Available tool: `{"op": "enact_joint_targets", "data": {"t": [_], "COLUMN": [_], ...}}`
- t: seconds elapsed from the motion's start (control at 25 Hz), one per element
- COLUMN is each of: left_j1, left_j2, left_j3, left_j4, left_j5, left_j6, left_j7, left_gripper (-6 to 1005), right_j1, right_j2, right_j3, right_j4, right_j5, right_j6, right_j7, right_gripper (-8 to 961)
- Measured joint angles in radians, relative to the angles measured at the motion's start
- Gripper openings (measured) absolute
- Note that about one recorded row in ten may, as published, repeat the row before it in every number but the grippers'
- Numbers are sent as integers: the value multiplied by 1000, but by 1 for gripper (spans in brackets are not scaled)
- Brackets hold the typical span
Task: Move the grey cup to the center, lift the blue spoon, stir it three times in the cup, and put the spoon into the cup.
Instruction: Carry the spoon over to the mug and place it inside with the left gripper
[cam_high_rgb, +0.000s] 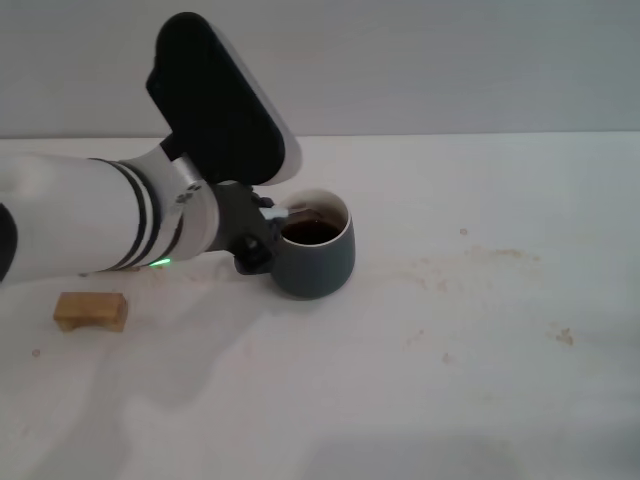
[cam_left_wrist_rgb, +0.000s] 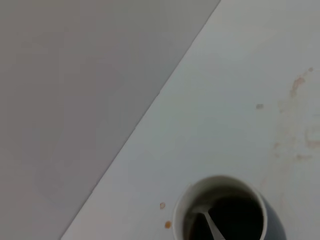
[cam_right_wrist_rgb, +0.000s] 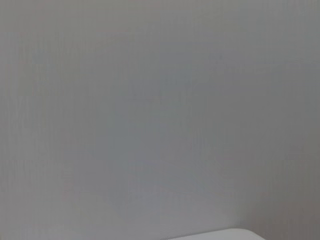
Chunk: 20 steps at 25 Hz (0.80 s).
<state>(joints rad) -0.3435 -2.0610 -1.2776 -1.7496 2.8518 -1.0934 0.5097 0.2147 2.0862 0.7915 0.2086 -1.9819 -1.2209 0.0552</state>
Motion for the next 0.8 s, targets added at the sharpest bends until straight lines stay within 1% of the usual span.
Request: {"op": "enact_joint_targets", "data": {"t": [0.24, 0.4, 0.8], "left_j1": [-10, 5, 57], "left_j2": [-1, -1, 1], "left_j3": [32, 58, 39], "left_j4": [-8, -34, -58], "left_j5": [-4, -4, 1], "left_j6": [-5, -19, -41], "left_j7": [1, -1, -2], "left_gripper": [174, 174, 174], "right_j1": [-1, -2, 5], "right_j2": [0, 0, -1], "right_j3": [0, 0, -2], "right_j4": [0, 0, 0], "right_j5": [0, 0, 0], "right_j6": [0, 0, 0], "right_j7": [0, 0, 0], "right_gripper": [-1, -1, -2]}}
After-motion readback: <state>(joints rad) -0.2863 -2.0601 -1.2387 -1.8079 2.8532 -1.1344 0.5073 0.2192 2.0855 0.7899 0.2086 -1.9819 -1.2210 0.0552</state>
